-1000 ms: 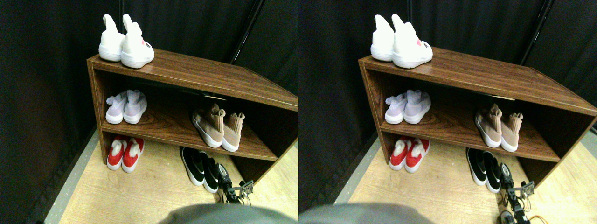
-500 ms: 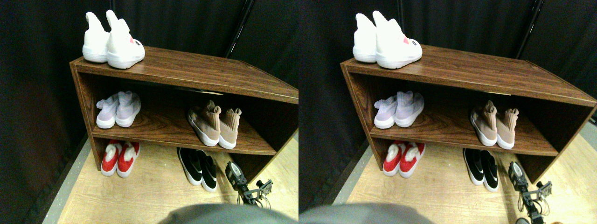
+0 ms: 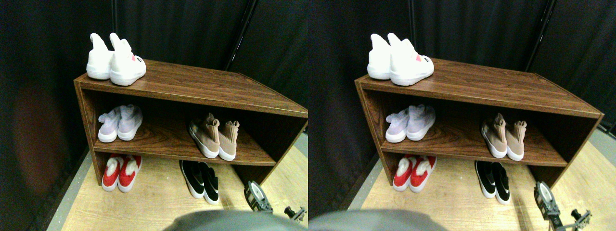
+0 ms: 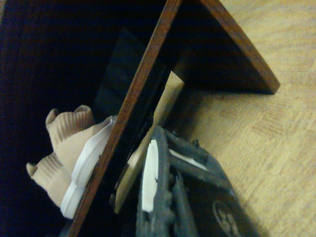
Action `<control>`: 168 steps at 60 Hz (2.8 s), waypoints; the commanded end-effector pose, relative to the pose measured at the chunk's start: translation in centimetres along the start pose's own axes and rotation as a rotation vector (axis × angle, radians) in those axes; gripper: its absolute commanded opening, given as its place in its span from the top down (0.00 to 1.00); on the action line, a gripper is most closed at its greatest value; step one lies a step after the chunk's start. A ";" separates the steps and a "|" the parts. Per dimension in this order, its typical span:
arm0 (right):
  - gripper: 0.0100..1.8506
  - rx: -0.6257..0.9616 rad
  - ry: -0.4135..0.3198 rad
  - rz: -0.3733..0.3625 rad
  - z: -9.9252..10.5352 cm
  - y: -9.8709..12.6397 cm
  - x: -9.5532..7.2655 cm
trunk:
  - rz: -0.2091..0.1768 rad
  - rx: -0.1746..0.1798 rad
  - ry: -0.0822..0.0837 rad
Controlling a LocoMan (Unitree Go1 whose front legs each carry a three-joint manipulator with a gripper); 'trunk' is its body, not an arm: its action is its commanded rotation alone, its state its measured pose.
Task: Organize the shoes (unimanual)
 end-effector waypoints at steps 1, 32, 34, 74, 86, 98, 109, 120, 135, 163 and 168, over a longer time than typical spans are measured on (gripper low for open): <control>0.97 -0.020 0.045 0.100 -0.2 2.0 -1.0 | -0.008 -0.004 -0.025; 0.97 -0.094 0.127 0.229 -1.4 7.9 -4.9 | -0.003 -0.015 -0.055; 0.97 -0.101 0.120 0.228 -1.5 8.1 -4.9 | -0.003 -0.015 -0.055; 0.97 -0.076 0.122 0.214 -4.1 8.7 -3.6 | -0.011 -0.007 -0.038; 0.97 -0.074 0.127 0.233 -4.0 9.0 -3.8 | -0.022 -0.006 -0.035; 0.97 -0.078 0.119 0.224 -3.9 9.2 -4.5 | -0.028 -0.007 -0.040; 0.97 -0.100 0.148 0.252 -4.0 9.8 -5.0 | -0.028 -0.007 -0.040; 0.97 -0.114 0.145 0.253 -4.1 9.9 -5.0 | -0.028 -0.007 -0.040; 0.97 -0.087 0.129 0.234 -4.2 10.0 -5.1 | -0.027 -0.006 -0.052; 0.97 -0.110 0.143 0.243 -4.0 10.7 -5.4 | -0.047 -0.007 -0.063; 0.97 -0.077 0.148 0.233 -4.2 11.0 -5.3 | -0.047 -0.007 -0.063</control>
